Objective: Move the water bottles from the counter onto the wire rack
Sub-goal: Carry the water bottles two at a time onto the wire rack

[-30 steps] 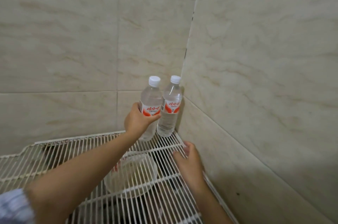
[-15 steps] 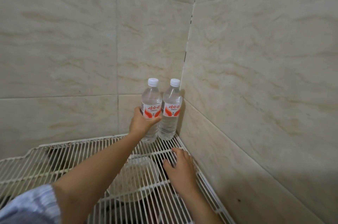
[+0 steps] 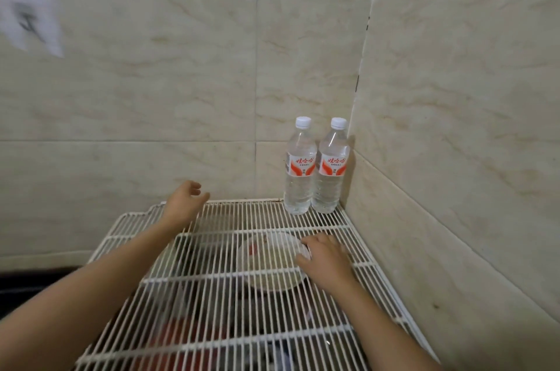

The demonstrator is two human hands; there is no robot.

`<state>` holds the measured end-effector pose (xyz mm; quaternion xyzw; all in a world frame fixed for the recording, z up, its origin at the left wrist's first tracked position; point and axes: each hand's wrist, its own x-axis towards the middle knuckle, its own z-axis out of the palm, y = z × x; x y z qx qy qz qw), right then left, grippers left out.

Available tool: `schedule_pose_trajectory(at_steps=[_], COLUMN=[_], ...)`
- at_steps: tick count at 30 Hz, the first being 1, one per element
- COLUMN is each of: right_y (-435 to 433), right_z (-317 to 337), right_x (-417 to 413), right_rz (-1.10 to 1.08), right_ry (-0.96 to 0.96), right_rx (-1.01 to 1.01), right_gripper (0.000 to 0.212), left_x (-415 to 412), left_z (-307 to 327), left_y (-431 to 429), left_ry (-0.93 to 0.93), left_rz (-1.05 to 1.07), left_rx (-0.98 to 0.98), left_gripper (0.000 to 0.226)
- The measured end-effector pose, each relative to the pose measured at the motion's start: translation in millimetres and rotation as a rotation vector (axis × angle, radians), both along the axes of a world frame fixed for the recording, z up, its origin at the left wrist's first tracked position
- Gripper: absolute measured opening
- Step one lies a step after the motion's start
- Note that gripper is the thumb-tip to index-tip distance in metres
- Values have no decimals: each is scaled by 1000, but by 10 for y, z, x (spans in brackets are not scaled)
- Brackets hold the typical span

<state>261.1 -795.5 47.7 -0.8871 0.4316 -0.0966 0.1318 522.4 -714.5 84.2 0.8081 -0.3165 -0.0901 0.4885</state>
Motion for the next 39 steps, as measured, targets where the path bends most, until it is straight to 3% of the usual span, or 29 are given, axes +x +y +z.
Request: schedule_pose_trajectory(at_steps=[6,13,19,25,29,33,36,39], right_y=[180,665,1196,1974,2475,3195,3928,4855], right_z=[3,143,321,327,261,245,235,188], right_x=[107,253,436,650,804,1024,1211,1255], right_rz=[212,575,817,972,1109,1235,1341,1463], right_ry=[43,66,153,16,43,60,55,33], right_rx=[-56,-161,-289,-270,-345,-337,-352,-337], right_gripper=[46,48,48,47,47,62,48,46], left_x=[39,-516,-802,-931,-1080,-1358,-1663,-2084], left_z=[55,-238,-313,-281,-311,-334,-305,-308], left_y=[1304,2954,3663,4067,4555,5426,6257,7121], left_ry=[-58,-140,-122,-164,-181,-158,-157,-141], left_rz=[224,634,754,788,855,996,1133,1279], left_rx=[-51,61,92,57,30,21,-6,-12], left_gripper=[35,30,29,28,23,23,21,22])
